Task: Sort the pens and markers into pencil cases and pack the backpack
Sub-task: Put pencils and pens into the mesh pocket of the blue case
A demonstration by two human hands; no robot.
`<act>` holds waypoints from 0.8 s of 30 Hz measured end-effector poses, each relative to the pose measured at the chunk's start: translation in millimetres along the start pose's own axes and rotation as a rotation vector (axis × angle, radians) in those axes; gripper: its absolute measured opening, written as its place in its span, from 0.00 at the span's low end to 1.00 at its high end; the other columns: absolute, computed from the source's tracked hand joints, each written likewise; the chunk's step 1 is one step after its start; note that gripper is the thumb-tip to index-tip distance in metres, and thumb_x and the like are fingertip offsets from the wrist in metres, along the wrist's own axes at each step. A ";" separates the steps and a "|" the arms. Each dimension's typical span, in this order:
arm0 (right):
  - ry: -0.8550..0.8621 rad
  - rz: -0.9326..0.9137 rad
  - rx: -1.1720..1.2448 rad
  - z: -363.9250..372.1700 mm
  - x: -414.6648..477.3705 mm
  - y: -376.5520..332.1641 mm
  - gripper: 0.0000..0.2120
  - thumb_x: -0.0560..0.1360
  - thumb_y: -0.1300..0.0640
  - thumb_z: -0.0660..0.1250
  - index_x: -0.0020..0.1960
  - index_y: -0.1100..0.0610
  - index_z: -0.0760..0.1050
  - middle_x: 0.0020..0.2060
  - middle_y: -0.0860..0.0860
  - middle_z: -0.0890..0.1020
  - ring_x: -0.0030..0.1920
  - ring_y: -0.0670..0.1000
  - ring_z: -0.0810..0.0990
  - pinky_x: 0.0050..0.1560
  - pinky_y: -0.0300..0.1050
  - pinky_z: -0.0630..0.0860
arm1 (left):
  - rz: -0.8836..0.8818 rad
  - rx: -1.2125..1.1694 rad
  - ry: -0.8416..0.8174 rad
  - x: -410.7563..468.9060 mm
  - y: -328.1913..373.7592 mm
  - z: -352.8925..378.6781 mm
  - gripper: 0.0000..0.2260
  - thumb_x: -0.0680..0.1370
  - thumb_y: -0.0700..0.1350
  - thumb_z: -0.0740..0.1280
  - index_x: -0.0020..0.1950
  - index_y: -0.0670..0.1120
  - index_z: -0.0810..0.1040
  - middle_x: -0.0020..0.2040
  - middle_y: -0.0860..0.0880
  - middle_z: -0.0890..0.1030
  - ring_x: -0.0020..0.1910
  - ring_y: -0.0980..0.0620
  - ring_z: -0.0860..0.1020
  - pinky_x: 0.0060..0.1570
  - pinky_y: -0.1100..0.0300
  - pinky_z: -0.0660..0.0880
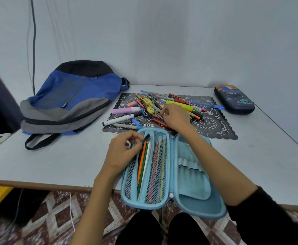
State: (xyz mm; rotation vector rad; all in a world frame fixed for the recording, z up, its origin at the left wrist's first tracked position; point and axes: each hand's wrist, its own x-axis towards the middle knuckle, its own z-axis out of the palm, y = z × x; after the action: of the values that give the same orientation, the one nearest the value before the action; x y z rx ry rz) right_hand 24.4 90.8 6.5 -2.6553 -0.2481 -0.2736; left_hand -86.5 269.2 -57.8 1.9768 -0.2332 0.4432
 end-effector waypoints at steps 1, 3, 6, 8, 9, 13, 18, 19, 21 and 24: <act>0.005 0.000 -0.026 1.7 1.2 1.7 0.12 0.75 0.66 0.61 0.49 0.55 0.80 0.44 0.48 0.79 0.47 0.51 0.77 0.39 0.44 0.68 | 0.000 -0.005 -0.002 -0.3 0.3 0.1 0.07 0.72 0.44 0.67 0.44 0.56 0.81 0.41 0.59 0.80 0.41 0.55 0.74 0.41 0.54 0.71; 0.004 -0.012 -0.036 6.5 3.3 6.1 0.11 0.76 0.65 0.62 0.50 0.55 0.81 0.48 0.51 0.82 0.49 0.53 0.79 0.39 0.44 0.70 | 0.002 -0.009 -0.005 -0.5 0.9 0.2 0.07 0.72 0.44 0.67 0.44 0.56 0.81 0.41 0.58 0.80 0.40 0.57 0.74 0.41 0.55 0.71; 0.007 -0.033 -0.028 14.2 4.1 13.2 0.06 0.78 0.58 0.66 0.50 0.53 0.82 0.51 0.50 0.81 0.51 0.51 0.79 0.41 0.44 0.69 | 0.002 -0.005 -0.011 0.0 1.1 -0.1 0.07 0.72 0.44 0.68 0.44 0.56 0.81 0.41 0.58 0.80 0.40 0.56 0.74 0.41 0.54 0.71; 0.026 -0.037 -0.049 18.6 4.4 16.5 0.05 0.77 0.55 0.67 0.49 0.52 0.82 0.52 0.51 0.79 0.52 0.52 0.78 0.41 0.44 0.67 | 0.002 -0.005 -0.010 0.1 1.1 -0.5 0.07 0.72 0.44 0.67 0.44 0.56 0.81 0.41 0.58 0.80 0.40 0.56 0.74 0.41 0.53 0.71; 0.032 -0.036 -0.055 19.8 4.3 17.2 0.05 0.77 0.55 0.68 0.49 0.52 0.82 0.53 0.52 0.78 0.53 0.53 0.77 0.42 0.44 0.67 | 0.002 -0.005 -0.008 -0.1 1.2 -0.7 0.07 0.72 0.44 0.67 0.44 0.56 0.81 0.41 0.58 0.80 0.40 0.56 0.74 0.41 0.54 0.71; 0.031 -0.030 -0.099 22.3 5.2 17.8 0.06 0.77 0.53 0.68 0.47 0.55 0.81 0.53 0.53 0.77 0.53 0.54 0.77 0.42 0.46 0.69 | 0.002 -0.011 -0.009 -0.7 1.2 -0.3 0.07 0.72 0.44 0.67 0.43 0.57 0.81 0.41 0.57 0.80 0.40 0.56 0.73 0.41 0.53 0.71; -0.015 -0.035 -0.182 21.2 5.8 17.5 0.10 0.75 0.50 0.70 0.49 0.57 0.81 0.56 0.54 0.75 0.59 0.56 0.73 0.48 0.50 0.73 | -0.007 -0.013 -0.005 -0.6 1.6 -0.4 0.07 0.72 0.44 0.68 0.43 0.57 0.81 0.41 0.57 0.81 0.40 0.55 0.74 0.41 0.51 0.72; -0.001 -0.037 -0.170 20.9 5.7 17.3 0.08 0.74 0.52 0.71 0.48 0.57 0.81 0.56 0.54 0.75 0.59 0.56 0.73 0.49 0.50 0.73 | -0.009 -0.011 -0.006 -0.6 1.6 -0.5 0.07 0.72 0.44 0.68 0.43 0.56 0.81 0.41 0.57 0.81 0.40 0.55 0.74 0.41 0.51 0.72; 0.028 -0.022 -0.125 19.4 5.3 17.8 0.05 0.72 0.54 0.73 0.45 0.56 0.81 0.54 0.54 0.76 0.57 0.56 0.74 0.47 0.48 0.74 | -0.011 -0.011 -0.006 -0.5 1.4 -0.4 0.07 0.71 0.44 0.68 0.42 0.56 0.81 0.41 0.58 0.81 0.40 0.55 0.74 0.41 0.50 0.73; 0.048 0.050 0.062 13.1 5.0 19.7 0.04 0.70 0.56 0.75 0.38 0.55 0.82 0.43 0.49 0.80 0.48 0.51 0.79 0.36 0.41 0.70 | -0.012 -0.012 -0.007 -0.2 1.8 -0.6 0.06 0.71 0.44 0.68 0.43 0.56 0.81 0.40 0.57 0.81 0.39 0.55 0.74 0.41 0.49 0.73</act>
State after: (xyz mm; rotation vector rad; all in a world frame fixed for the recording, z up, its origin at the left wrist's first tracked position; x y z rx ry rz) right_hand 35.5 80.1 -12.2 -2.5863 -0.1715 -0.3080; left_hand -87.4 269.0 -56.2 1.9670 -0.2274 0.4263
